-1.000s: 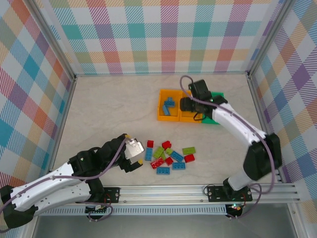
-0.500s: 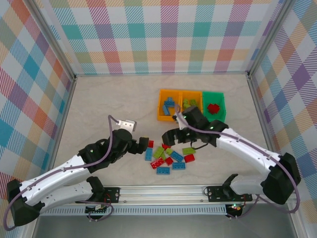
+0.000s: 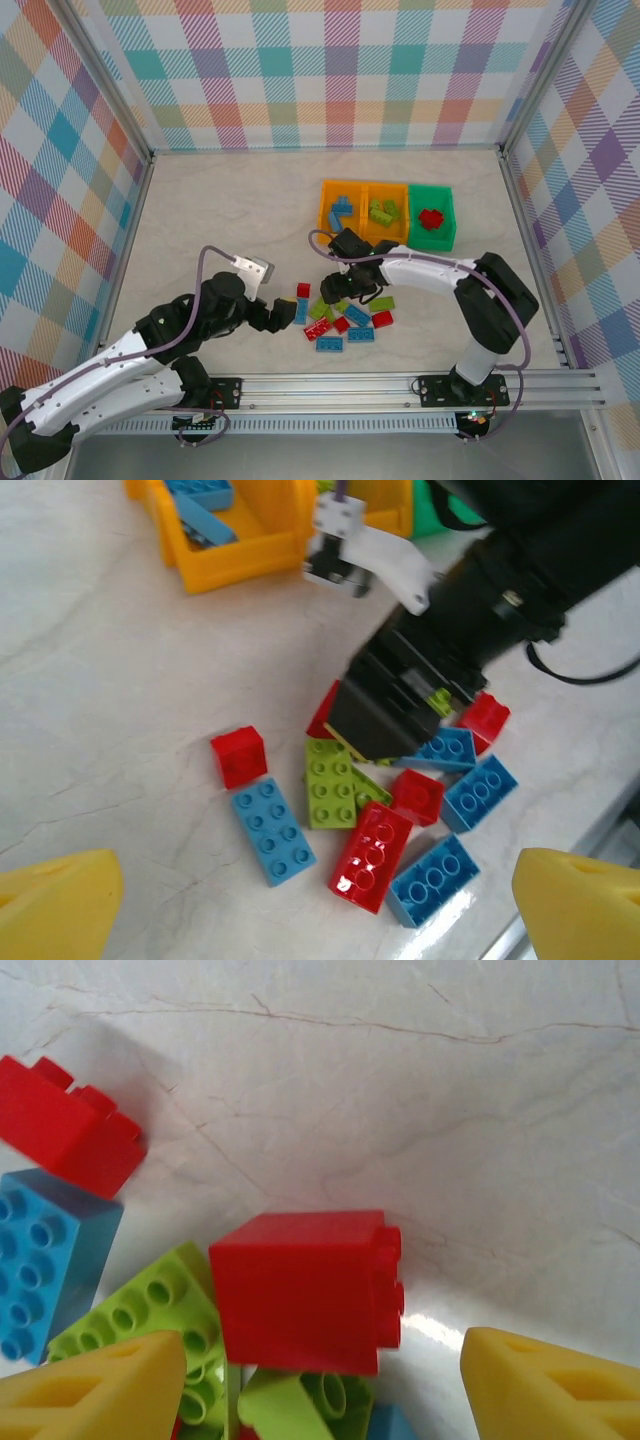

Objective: Sort the legos into containers by color

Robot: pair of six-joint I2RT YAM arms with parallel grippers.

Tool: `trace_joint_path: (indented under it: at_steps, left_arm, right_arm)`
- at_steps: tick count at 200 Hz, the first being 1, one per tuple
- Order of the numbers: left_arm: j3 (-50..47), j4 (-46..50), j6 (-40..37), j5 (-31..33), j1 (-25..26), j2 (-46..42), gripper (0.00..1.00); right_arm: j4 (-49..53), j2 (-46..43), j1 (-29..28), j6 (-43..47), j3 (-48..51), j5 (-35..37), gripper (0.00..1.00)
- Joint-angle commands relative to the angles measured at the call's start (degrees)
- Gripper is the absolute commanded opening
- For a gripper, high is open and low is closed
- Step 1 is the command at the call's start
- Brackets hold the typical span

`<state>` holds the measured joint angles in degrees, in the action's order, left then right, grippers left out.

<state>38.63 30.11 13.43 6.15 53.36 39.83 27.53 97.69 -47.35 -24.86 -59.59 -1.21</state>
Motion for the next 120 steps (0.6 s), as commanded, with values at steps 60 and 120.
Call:
trace_joint_path:
  at_steps: [60,120]
  left_arm:
    - [-0.5,-5.2,-14.0,-15.0,1.8,5.5,1.00]
    - [-0.8,-11.7,-18.8,-15.2,7.8,7.7,1.00]
  right_arm:
    - [0.3,4.4,-0.5,0.3,-3.6,9.2,0.44]
    - [1.0,-8.9,4.2,-0.4,-2.0,14.6,0.34]
